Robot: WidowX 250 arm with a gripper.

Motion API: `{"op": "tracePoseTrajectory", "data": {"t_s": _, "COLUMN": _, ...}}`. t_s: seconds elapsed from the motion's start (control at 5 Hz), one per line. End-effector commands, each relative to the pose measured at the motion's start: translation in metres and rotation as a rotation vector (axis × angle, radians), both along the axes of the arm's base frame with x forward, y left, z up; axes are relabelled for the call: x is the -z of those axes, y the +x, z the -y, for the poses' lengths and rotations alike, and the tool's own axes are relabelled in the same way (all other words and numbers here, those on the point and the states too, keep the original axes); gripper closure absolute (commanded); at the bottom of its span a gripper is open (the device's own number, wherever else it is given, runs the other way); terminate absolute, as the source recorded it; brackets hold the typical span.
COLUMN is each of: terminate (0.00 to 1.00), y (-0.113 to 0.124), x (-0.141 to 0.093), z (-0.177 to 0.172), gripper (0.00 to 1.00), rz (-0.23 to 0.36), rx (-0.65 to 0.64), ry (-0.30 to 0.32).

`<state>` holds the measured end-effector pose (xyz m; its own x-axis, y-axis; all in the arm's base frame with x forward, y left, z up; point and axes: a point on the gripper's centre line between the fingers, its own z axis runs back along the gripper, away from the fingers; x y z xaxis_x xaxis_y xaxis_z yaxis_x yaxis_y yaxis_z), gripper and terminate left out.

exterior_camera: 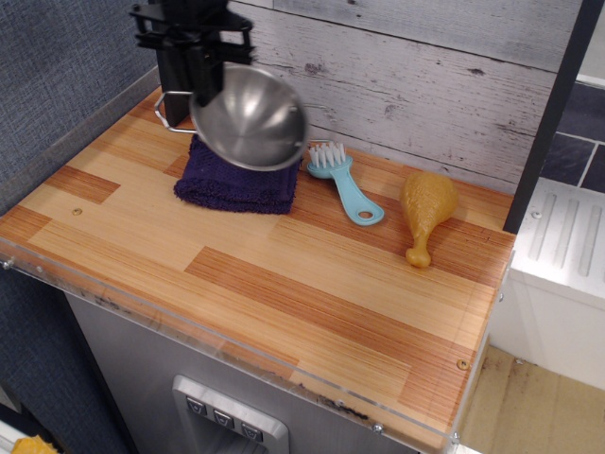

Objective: Place the pot on top of the blue towel.

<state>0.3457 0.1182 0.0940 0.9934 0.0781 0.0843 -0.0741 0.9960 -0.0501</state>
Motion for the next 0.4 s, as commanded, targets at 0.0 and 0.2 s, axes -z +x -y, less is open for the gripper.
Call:
{"op": "tracePoseTrajectory", "data": {"t_s": 0.0, "terminate": 0.0, "y": 0.0059, "x": 0.0023, "z": -0.0204, "gripper": 1.0, "rz": 0.001, "rx": -0.051, "ry": 0.005}}
{"op": "tracePoseTrajectory", "data": {"t_s": 0.2, "terminate": 0.0, "y": 0.0066, "x": 0.0122, "z": -0.015, "gripper": 1.0, "rz": -0.014, "rx": -0.037, "ry": -0.03}}
